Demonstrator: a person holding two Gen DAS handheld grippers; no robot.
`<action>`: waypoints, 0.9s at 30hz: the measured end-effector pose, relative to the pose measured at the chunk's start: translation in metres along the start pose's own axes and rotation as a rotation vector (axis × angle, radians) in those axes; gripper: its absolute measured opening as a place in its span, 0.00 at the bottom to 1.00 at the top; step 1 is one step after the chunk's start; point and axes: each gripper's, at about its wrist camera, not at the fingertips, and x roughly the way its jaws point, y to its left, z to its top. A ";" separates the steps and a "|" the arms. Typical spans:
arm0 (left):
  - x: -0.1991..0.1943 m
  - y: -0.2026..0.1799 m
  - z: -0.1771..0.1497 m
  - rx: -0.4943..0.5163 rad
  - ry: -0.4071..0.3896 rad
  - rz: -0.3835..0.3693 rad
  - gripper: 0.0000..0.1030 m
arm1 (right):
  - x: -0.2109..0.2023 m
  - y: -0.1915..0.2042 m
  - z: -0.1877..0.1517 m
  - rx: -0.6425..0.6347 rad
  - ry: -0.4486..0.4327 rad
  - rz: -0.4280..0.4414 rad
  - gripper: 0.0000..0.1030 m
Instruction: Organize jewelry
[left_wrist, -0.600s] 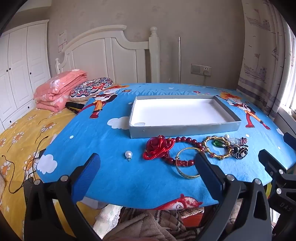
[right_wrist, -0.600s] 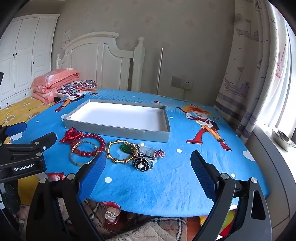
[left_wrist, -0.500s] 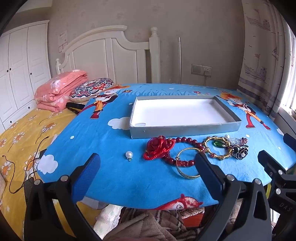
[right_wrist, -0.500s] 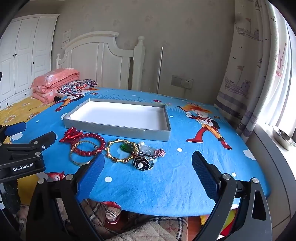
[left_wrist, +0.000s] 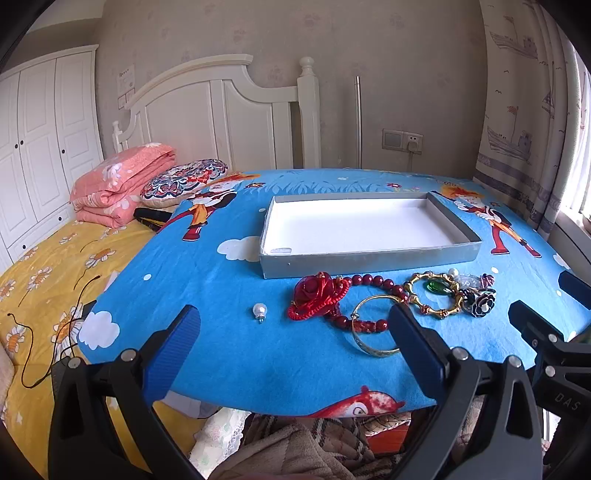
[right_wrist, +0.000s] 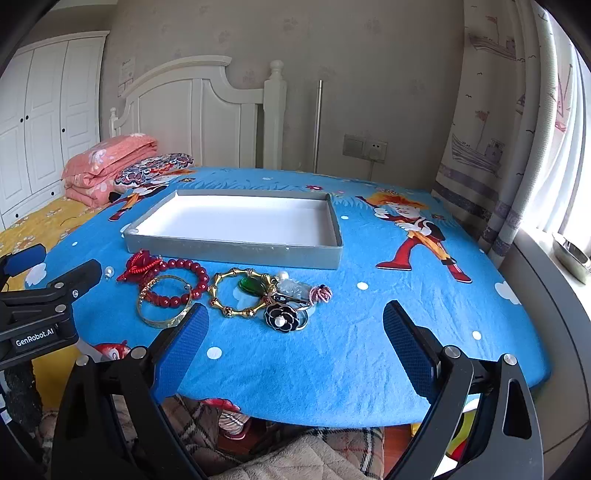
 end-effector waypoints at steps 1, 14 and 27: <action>0.000 0.000 0.000 0.000 0.001 0.001 0.96 | 0.001 0.000 0.000 0.001 0.002 0.002 0.86; 0.001 0.000 0.001 -0.001 0.008 0.000 0.96 | 0.002 -0.001 -0.001 0.007 0.009 0.006 0.86; 0.002 0.000 -0.002 0.000 0.016 -0.003 0.96 | 0.003 -0.001 -0.002 0.008 0.011 0.008 0.86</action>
